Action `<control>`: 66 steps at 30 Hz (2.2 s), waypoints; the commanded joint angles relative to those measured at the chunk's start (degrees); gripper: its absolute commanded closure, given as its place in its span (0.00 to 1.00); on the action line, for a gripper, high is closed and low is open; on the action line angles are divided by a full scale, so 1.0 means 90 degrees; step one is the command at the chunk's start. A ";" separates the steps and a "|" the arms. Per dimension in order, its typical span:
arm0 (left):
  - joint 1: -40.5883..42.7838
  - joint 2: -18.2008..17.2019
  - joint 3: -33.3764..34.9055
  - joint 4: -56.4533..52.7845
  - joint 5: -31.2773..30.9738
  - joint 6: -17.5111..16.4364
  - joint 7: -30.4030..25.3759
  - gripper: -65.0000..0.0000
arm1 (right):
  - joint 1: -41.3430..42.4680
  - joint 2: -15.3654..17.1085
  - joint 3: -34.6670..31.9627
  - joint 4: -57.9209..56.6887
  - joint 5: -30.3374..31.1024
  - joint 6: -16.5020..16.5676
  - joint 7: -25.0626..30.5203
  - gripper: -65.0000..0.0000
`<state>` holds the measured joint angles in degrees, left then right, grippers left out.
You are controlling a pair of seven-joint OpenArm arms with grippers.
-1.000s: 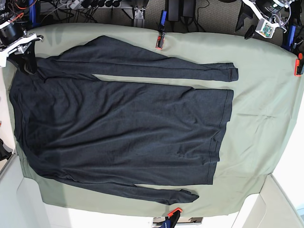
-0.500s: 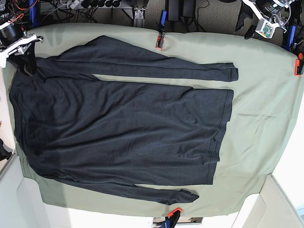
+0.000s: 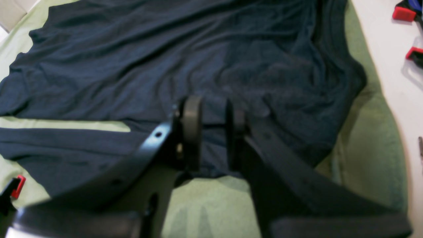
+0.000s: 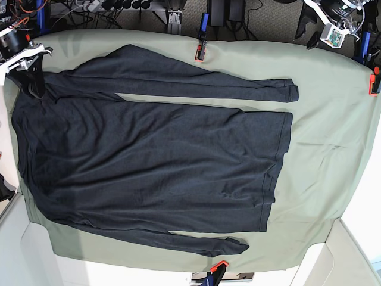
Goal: Fold the T-shirt properly
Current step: 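Lower the right gripper onto the shirt's shoulder corner and pinch it, then reach the left gripper to the sleeve cuff and grasp it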
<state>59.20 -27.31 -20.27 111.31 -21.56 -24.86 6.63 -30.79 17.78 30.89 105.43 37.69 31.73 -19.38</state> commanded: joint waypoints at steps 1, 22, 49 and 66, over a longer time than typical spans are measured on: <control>0.0073 -0.0053 -0.0049 0.0085 -0.0058 0.0017 -0.0138 0.60 | -0.0005 0.0085 0.0056 0.0107 0.0100 0.0000 0.0168 0.82; 0.0073 -0.0051 -0.0049 0.0085 -0.0056 0.0019 -0.0136 0.60 | -0.0005 -0.0090 0.0056 0.0107 0.0457 0.0000 -0.0209 0.82; 0.0070 -0.0053 -0.0049 0.0085 -0.0051 0.0017 -0.0138 0.60 | 0.0102 -0.0090 0.0053 0.0100 -0.0131 0.0007 -0.0498 0.78; -0.1222 -0.0313 -0.0170 0.0143 -0.1219 -0.0168 0.2482 0.60 | 0.0427 0.0090 0.0738 0.0102 -0.0231 -0.0690 -0.1263 0.31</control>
<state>47.77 -29.32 -21.15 111.66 -32.03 -25.98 29.89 -26.92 17.67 37.04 105.43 34.89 25.50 -31.77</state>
